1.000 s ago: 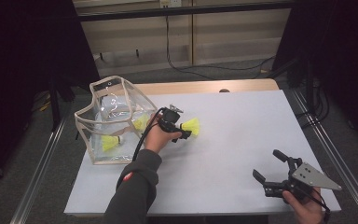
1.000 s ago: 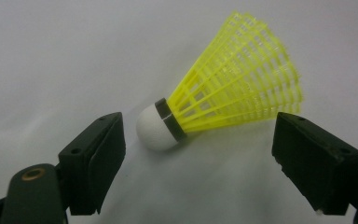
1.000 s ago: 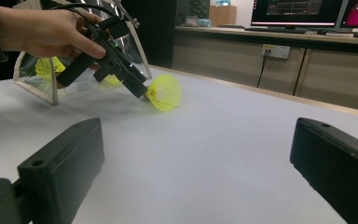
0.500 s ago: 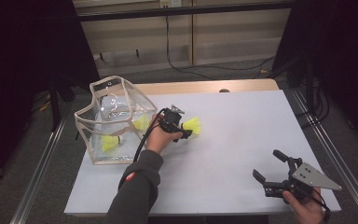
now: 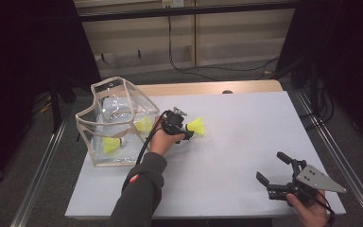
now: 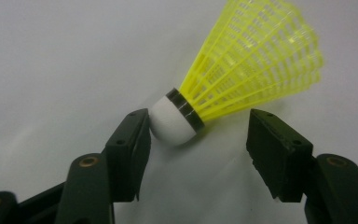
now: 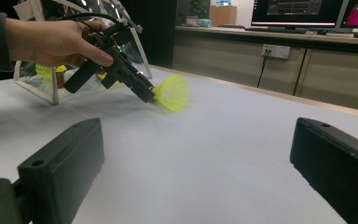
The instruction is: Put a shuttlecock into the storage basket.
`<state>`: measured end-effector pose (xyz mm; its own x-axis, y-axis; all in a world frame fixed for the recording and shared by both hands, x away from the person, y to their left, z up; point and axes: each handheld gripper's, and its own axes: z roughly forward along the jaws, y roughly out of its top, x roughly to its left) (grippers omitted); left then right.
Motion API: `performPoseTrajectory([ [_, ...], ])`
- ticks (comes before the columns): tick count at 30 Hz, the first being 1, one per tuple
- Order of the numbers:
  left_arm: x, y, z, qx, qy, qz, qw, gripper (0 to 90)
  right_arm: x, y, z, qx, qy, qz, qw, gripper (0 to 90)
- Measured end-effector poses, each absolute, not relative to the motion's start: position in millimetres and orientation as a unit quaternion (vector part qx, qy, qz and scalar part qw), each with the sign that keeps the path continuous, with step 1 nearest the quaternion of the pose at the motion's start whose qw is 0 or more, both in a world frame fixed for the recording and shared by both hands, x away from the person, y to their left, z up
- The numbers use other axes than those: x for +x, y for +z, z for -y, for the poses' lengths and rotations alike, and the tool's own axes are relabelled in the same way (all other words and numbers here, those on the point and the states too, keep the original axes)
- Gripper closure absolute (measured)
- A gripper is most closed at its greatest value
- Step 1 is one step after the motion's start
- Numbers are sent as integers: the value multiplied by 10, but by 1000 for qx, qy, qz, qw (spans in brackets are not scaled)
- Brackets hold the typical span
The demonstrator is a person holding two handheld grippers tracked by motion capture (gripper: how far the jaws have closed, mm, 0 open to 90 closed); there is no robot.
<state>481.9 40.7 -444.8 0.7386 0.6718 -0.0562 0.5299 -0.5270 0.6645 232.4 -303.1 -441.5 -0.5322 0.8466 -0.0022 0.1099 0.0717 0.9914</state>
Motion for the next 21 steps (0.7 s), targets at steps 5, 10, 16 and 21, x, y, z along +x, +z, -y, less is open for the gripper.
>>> performPoseTrajectory([
  [5, 4824, -4470, -390, 868, 102, -352, 337, 464, 2324, -4416, 3038, 362, 576, -659, 320, 27],
  [10, 4825, -4466, -397, 868, 93, -356, 332, 553, 2322, -4415, 3036, 363, 576, -659, 320, 27],
  [16, 4803, -4463, -396, 868, 86, -358, 332, 609, 2323, -4415, 3034, 363, 577, -658, 320, 27],
  [21, 4786, -4439, -410, 875, 83, -350, 324, 610, 2323, -4414, 3032, 362, 576, -659, 320, 27],
])
